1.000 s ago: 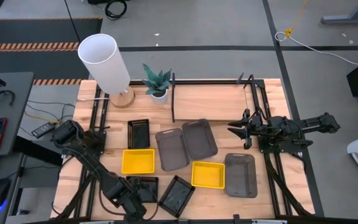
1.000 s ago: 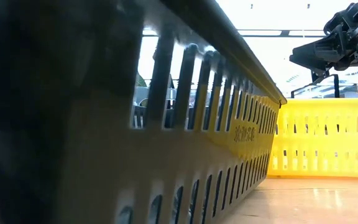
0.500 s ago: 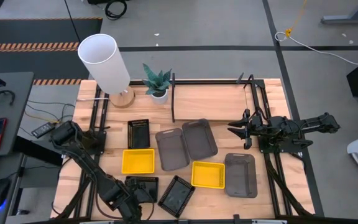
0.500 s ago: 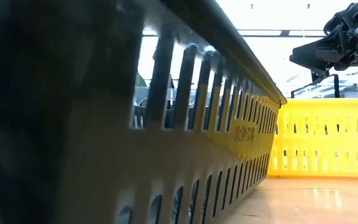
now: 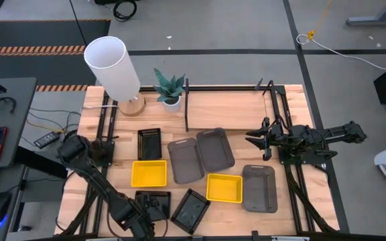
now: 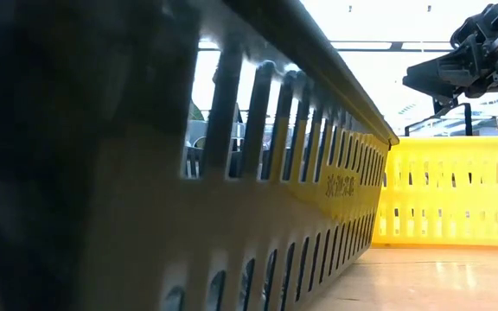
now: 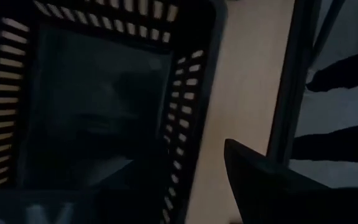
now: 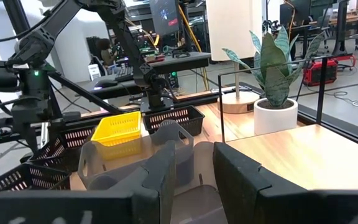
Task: Stack baskets on shelf by color
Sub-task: Stack the bottom left black bin on the top black bin
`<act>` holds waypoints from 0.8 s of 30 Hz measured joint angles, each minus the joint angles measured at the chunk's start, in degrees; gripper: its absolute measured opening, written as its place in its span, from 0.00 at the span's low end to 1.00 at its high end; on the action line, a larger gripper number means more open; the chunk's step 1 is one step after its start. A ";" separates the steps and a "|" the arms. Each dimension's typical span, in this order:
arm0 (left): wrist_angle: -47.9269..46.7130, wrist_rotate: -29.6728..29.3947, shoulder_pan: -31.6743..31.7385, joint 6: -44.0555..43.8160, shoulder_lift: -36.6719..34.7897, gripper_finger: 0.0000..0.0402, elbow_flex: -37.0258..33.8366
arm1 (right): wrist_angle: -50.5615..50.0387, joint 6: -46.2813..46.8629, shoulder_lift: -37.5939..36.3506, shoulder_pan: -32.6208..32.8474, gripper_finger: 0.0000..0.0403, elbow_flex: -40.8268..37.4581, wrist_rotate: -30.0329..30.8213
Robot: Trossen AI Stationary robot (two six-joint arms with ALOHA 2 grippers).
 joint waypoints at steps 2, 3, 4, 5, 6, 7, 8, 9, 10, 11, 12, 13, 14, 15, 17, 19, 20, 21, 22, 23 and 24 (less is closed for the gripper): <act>0.05 0.24 0.01 0.11 0.60 0.42 0.00 | 0.03 0.00 -0.02 0.00 0.28 0.00 -0.01; 0.18 0.41 0.01 0.10 0.90 0.42 0.00 | -0.04 0.00 -0.02 -0.01 0.28 0.00 -0.02; 0.35 0.59 0.03 0.05 1.15 0.42 0.00 | -0.08 0.00 -0.02 -0.01 0.28 0.00 -0.02; 0.36 0.64 0.03 0.06 1.40 0.42 0.00 | 0.00 -0.02 -0.02 0.01 0.28 0.00 -0.02; 0.39 0.80 0.03 0.06 1.63 0.41 0.00 | 0.02 0.00 -0.02 -0.01 0.28 0.00 -0.02; 0.49 0.87 0.01 0.06 1.79 0.41 0.00 | -0.11 0.00 -0.02 -0.01 0.28 0.00 0.00; 0.57 1.05 0.01 0.06 1.79 0.40 0.00 | -0.13 -0.01 0.00 -0.01 0.28 0.00 -0.01; 0.69 1.20 0.01 0.10 1.79 0.40 0.00 | -0.04 -0.01 -0.02 0.00 0.28 0.00 -0.02; 0.89 1.24 0.01 0.09 1.79 0.39 0.00 | -0.04 -0.01 -0.02 -0.01 0.28 0.00 -0.01; 1.03 1.25 0.01 0.06 1.79 0.37 0.00 | -0.11 0.00 -0.02 -0.01 0.28 0.00 0.00; 1.16 1.27 0.01 0.08 1.79 0.36 0.00 | -0.08 0.00 -0.02 0.01 0.28 0.00 -0.02; 1.45 1.29 -0.01 0.11 1.79 0.35 0.00 | 0.00 0.00 -0.02 0.01 0.28 0.00 -0.02; 1.75 1.48 -0.04 0.12 1.79 0.34 0.00 | -0.02 0.00 -0.02 -0.01 0.28 0.00 0.00; 1.84 1.98 -0.02 0.17 1.79 0.32 0.00 | -0.03 -0.01 -0.02 0.00 0.28 0.00 -0.02; 1.76 2.31 -0.02 0.52 1.79 0.30 0.00 | 0.01 0.00 -0.02 -0.01 0.28 0.00 0.00; 1.84 2.31 -0.02 1.08 1.79 0.29 0.00 | -0.01 -0.01 -0.02 0.01 0.28 0.00 -0.02; 1.84 2.32 -0.02 1.15 1.79 0.28 0.00 | 0.00 0.00 -0.02 -0.01 0.28 0.00 0.00; 1.84 2.33 -0.02 1.13 1.79 0.27 0.00 | 0.00 -0.02 -0.02 -0.01 0.28 0.00 -0.01; 1.85 2.33 -0.02 1.13 1.79 0.26 0.00 | -0.02 0.00 -0.02 0.01 0.28 0.00 -0.02; 1.85 2.33 -0.02 1.13 1.79 0.25 0.00 | 0.00 0.00 -0.02 0.01 0.28 0.00 -0.02; 1.84 2.33 -0.02 1.13 1.79 0.24 0.00 | 0.00 0.00 -0.02 -0.01 0.28 0.00 -0.02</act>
